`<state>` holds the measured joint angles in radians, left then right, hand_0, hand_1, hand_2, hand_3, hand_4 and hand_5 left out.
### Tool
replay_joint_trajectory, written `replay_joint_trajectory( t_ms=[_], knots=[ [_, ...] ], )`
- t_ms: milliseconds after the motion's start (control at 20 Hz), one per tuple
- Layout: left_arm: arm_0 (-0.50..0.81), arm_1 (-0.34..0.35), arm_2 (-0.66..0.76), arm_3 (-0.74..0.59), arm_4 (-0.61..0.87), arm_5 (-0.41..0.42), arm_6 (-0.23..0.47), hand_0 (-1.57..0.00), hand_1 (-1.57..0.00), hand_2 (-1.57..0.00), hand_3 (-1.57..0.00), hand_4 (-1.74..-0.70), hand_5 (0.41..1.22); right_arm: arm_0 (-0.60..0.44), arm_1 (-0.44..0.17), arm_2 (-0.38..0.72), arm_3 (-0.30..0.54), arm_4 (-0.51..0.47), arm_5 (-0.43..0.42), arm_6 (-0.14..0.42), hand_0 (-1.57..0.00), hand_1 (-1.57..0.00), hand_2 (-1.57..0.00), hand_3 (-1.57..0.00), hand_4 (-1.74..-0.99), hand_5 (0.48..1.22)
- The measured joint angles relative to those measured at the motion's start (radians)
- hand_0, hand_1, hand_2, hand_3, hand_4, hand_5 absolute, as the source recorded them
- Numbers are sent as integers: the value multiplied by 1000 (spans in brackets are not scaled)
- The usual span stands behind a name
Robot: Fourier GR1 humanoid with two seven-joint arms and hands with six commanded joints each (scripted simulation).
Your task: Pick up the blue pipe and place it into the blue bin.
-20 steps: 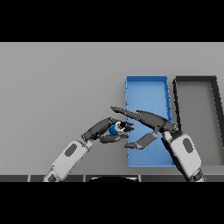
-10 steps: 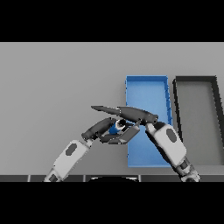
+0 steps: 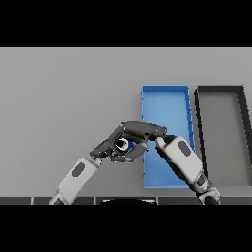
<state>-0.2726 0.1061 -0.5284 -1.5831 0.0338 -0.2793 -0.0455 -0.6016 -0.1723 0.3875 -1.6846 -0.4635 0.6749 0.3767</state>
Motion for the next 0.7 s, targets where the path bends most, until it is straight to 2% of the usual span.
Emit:
replay_joint_trajectory(
  t_ms=[100,200,300,400,450,500,550,600,700],
  knots=[
    [5,-29,10,15,29,-4,-7,-1349,-1340,-1333,-527,-1707,1209,14,17,5,-6,-11,-16,-3,-1342,-1346,-1346,-1267,-1464,891],
    [9,-36,10,10,26,-4,-3,-1429,-1423,-1419,-588,-1719,1214,34,17,1,-22,29,-25,-52,-1424,-1427,-1427,-1376,-1456,1010],
    [-13,-26,17,10,23,-5,9,-1480,-1454,-1474,-550,-1727,1216,30,21,-5,-28,87,-16,-85,-1477,-1479,-1479,-1446,-1465,1086],
    [-11,-11,14,14,11,4,-6,-1513,-1423,-1509,-510,-1732,1218,35,42,-10,-24,122,-8,-78,-1511,-1512,-1512,-1491,-1471,1135],
    [-6,-6,6,9,9,8,5,-1499,-1356,-1521,-505,-1734,1219,40,47,-18,-22,115,3,-60,-1523,-1524,-1524,-1507,-1473,1152],
    [-7,1,2,9,7,5,-3,-1426,-1220,-1350,-531,-1637,1219,43,53,-24,-23,93,23,-37,-1533,-1533,-1533,-1520,-1474,1166],
    [-10,-2,-8,10,2,0,-7,-1407,-1190,-1242,-518,-1544,1219,53,56,-35,-28,72,38,-31,-1540,-1541,-1541,-1530,-1477,1177],
    [-22,11,-3,7,-2,-16,-25,-1224,-1003,-1024,-416,-1437,1220,59,74,-35,-40,75,31,-38,-1546,-1547,-1547,-1538,-1478,1186],
    [-28,20,-3,21,-8,-53,-18,-783,-642,-655,-266,-1251,1220,66,78,-44,-43,99,53,-44,-1555,-1556,-1556,-1550,-1481,1198]
  ],
)
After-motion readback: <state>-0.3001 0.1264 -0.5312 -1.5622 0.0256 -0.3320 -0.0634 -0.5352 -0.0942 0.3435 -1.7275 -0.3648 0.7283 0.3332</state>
